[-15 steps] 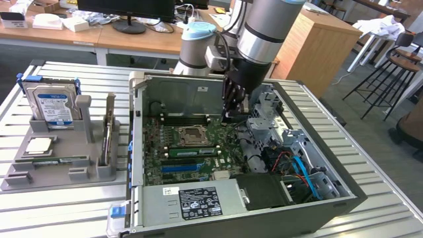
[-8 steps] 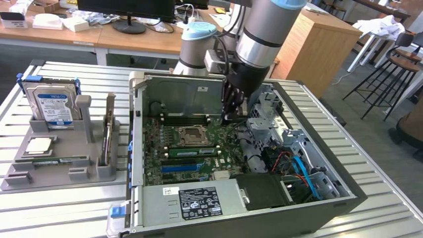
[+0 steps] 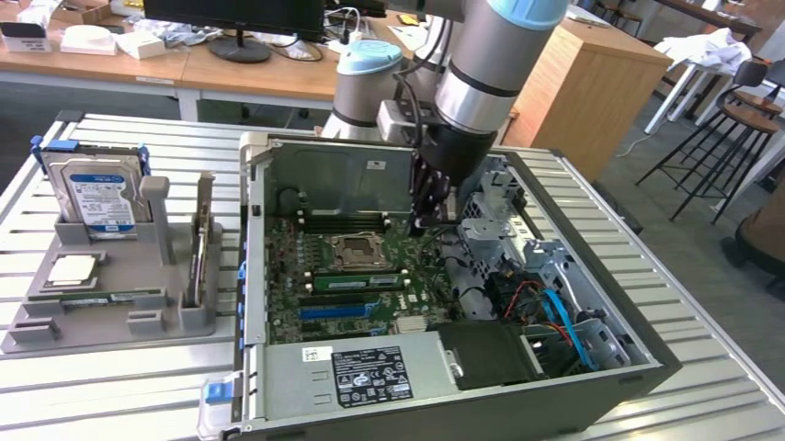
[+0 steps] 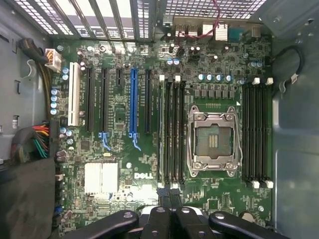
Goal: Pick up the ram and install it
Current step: 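Press down the ram until it locks into place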
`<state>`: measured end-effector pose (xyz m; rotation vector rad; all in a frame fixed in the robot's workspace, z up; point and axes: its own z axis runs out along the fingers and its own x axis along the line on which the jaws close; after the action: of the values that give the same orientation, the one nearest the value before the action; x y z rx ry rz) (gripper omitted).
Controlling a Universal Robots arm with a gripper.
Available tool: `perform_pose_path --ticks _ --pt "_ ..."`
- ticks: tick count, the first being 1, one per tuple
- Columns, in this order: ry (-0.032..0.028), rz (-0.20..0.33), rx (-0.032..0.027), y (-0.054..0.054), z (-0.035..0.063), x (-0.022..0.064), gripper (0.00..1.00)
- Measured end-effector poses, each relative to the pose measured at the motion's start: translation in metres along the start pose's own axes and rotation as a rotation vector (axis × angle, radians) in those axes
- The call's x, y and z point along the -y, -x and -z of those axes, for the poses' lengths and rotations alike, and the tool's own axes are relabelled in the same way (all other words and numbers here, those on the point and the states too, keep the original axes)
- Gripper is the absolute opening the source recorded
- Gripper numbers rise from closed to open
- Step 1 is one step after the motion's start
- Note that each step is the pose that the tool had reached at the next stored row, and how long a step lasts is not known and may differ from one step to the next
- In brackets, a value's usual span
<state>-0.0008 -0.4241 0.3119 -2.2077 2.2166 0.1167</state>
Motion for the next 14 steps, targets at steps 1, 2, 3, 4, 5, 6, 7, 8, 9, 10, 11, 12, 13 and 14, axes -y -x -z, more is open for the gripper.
perform_pose_path --ticks 1,2,3,4,5,6,7,8,9,10,11,12,13,14 --pt "-0.0001 0.0 0.0 0.0 -0.0012 0.0001 0.1" --pt "-0.0001 0.0 0.0 0.0 -0.0026 0.0001 0.1" --pt "-0.0001 0.0 0.0 0.0 -0.004 0.0002 0.1" --pt "-0.0002 0.0 0.0 0.0 -0.0054 0.0002 0.1" --pt "-0.0002 0.0 -0.0001 0.0 -0.0068 0.0003 0.1" --pt "-0.0001 0.0 0.0 -0.001 -0.0084 0.0004 0.1" --pt "-0.0001 0.0 -0.0001 -0.001 -0.0098 0.0004 0.1" --pt "-0.0001 0.0 -0.0001 -0.001 -0.0113 0.0005 0.1" --pt "-0.0001 0.0 -0.0001 -0.001 -0.0127 0.0006 0.1" --pt "-0.0002 0.0 -0.0001 -0.001 -0.0142 0.0006 0.1" --pt "-0.0001 0.0 0.0001 -0.001 -0.0157 0.0007 0.1" --pt "-0.0002 0.0 0.0001 -0.001 -0.0172 0.0008 0.1" --pt "-0.0002 0.0 0.0 -0.001 -0.0185 0.0008 0.1" --pt "-0.0001 0.0 0.0 -0.001 -0.0199 0.0009 0.1"
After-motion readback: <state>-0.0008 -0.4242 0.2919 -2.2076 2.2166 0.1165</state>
